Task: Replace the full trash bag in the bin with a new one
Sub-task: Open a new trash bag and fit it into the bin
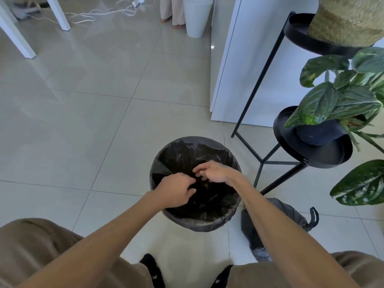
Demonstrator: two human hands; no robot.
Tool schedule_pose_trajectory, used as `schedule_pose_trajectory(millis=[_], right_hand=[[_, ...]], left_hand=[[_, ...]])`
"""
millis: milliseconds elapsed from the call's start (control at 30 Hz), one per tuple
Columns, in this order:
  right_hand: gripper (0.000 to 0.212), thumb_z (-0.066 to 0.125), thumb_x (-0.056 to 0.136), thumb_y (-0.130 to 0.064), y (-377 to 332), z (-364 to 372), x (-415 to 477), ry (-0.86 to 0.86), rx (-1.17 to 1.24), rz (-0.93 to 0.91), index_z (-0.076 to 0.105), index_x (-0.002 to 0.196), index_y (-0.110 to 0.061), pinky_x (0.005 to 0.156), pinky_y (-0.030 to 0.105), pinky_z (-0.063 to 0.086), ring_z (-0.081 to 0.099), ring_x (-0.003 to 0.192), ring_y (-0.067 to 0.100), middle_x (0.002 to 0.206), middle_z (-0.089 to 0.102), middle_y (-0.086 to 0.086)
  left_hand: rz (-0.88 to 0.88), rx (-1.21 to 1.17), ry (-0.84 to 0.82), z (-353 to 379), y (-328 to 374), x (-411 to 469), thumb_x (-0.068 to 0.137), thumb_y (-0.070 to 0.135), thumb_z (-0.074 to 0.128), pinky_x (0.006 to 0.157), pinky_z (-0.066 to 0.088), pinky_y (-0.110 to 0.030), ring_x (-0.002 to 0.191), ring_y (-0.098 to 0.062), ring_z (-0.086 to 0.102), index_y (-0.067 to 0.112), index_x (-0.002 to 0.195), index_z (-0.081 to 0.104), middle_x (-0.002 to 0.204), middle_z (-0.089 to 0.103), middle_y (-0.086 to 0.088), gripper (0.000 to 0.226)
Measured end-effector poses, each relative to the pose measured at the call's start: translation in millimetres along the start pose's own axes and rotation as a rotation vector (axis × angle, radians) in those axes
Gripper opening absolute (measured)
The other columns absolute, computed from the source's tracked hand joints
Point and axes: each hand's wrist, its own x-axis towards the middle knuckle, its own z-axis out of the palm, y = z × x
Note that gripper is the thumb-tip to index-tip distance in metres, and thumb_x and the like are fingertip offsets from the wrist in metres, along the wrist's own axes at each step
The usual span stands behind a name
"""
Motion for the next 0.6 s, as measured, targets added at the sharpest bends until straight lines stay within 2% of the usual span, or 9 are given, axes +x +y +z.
schedule_pose_trajectory(millis=[100, 167, 233, 300, 367, 467, 533, 600], right_hand=[[0.046, 0.037, 0.103, -0.012, -4.3, 8.6, 22.8, -0.039, -0.091, -0.001, 0.048, 0.146, -0.023, 0.116, 0.036, 0.029, 0.039, 0.142, 0.022, 0.153, 0.045, 0.004], [0.048, 0.037, 0.104, -0.021, -0.2, 11.6, 35.9, -0.027, -0.137, 0.024, 0.037, 0.152, -0.027, 0.12, 0.041, 0.022, 0.028, 0.148, 0.026, 0.16, 0.034, 0.004], [0.052, 0.037, 0.105, -0.03, 5.0, 12.0, 45.7, 0.03, -0.136, 0.039, 0.028, 0.156, -0.026, 0.123, 0.041, 0.017, 0.02, 0.151, 0.026, 0.164, 0.025, 0.005], [0.055, 0.038, 0.105, -0.034, 7.7, 9.2, 52.1, 0.078, -0.132, 0.041, 0.024, 0.157, -0.023, 0.123, 0.039, 0.016, 0.019, 0.152, 0.026, 0.165, 0.021, 0.006], [0.056, 0.041, 0.104, -0.035, 9.4, 6.5, 52.1, 0.068, -0.168, 0.018, 0.028, 0.156, -0.02, 0.121, 0.038, 0.021, 0.026, 0.149, 0.026, 0.163, 0.028, 0.007], [0.048, 0.048, 0.102, -0.034, 11.7, 0.1, 43.3, 0.039, -0.289, -0.039, 0.046, 0.147, -0.019, 0.114, 0.04, 0.036, 0.045, 0.137, 0.027, 0.149, 0.049, 0.008], [0.046, 0.053, 0.099, -0.032, 15.3, -5.9, 33.4, 0.055, -0.404, -0.067, 0.05, 0.143, -0.018, 0.108, 0.041, 0.043, 0.053, 0.129, 0.028, 0.142, 0.055, 0.008], [0.045, 0.054, 0.099, -0.03, 20.7, -8.2, 23.4, 0.031, -0.523, -0.053, 0.05, 0.142, -0.018, 0.104, 0.041, 0.047, 0.056, 0.123, 0.028, 0.139, 0.055, 0.009]], left_hand=[[-0.01, 0.193, -0.211, 8.9, 0.5, 9.9, 0.102, 0.056, 0.031, 0.103, 0.046, -0.047, 0.115, -0.029, 0.062, 0.021, 0.129, 0.061, 0.12, 0.069, -0.007, 0.054], [-0.092, 0.258, -0.415, 15.8, -0.7, 13.9, 0.101, 0.063, 0.021, 0.114, 0.032, -0.051, 0.131, -0.031, 0.052, 0.03, 0.146, 0.048, 0.138, 0.06, -0.007, 0.061], [-0.178, 0.297, -0.543, 19.6, -4.2, 19.2, 0.098, 0.069, 0.017, 0.116, 0.024, -0.053, 0.142, -0.033, 0.04, 0.03, 0.155, 0.033, 0.152, 0.047, -0.009, 0.071], [-0.219, 0.323, -0.586, 18.8, -8.9, 23.1, 0.095, 0.074, 0.016, 0.116, 0.021, -0.053, 0.145, -0.033, 0.036, 0.025, 0.157, 0.028, 0.156, 0.042, -0.01, 0.08], [-0.202, 0.339, -0.547, 18.7, -12.0, 23.2, 0.094, 0.075, 0.017, 0.118, 0.019, -0.053, 0.145, -0.033, 0.037, 0.026, 0.157, 0.029, 0.155, 0.044, -0.01, 0.081], [-0.113, 0.367, -0.365, 15.4, -12.7, 17.9, 0.092, 0.076, 0.024, 0.12, 0.02, -0.053, 0.141, -0.036, 0.04, 0.031, 0.155, 0.032, 0.15, 0.05, -0.011, 0.078], [-0.043, 0.338, -0.242, 13.6, -8.4, 16.3, 0.094, 0.073, 0.027, 0.118, 0.026, -0.05, 0.137, -0.035, 0.044, 0.029, 0.151, 0.04, 0.145, 0.054, -0.009, 0.073], [0.022, 0.208, -0.23, 11.1, 3.8, 12.2, 0.096, 0.071, 0.025, 0.114, 0.033, -0.047, 0.136, -0.032, 0.045, 0.028, 0.148, 0.046, 0.144, 0.056, -0.006, 0.07]])
